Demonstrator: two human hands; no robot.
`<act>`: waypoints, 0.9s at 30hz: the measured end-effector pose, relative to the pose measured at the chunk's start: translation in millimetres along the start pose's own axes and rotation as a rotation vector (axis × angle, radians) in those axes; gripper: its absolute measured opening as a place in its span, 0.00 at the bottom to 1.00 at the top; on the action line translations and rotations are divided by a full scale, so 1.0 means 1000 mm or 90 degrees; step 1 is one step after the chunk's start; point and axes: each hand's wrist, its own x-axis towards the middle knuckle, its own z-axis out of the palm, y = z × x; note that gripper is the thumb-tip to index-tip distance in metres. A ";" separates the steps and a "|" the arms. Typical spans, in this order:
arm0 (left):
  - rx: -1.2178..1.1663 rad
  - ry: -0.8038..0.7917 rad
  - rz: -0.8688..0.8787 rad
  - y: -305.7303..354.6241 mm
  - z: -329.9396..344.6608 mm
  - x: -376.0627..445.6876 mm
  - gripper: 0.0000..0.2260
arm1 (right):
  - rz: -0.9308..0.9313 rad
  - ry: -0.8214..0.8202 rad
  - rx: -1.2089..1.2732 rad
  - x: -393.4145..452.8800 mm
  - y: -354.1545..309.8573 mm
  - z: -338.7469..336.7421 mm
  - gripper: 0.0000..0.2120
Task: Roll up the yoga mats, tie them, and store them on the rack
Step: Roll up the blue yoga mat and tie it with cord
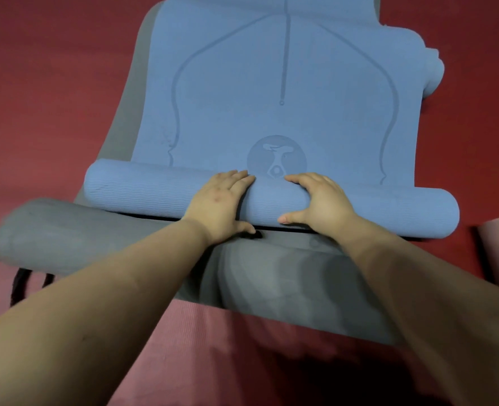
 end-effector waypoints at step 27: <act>0.126 0.282 0.062 0.077 -0.170 -0.050 0.33 | -0.100 0.203 -0.136 -0.087 -0.094 -0.162 0.37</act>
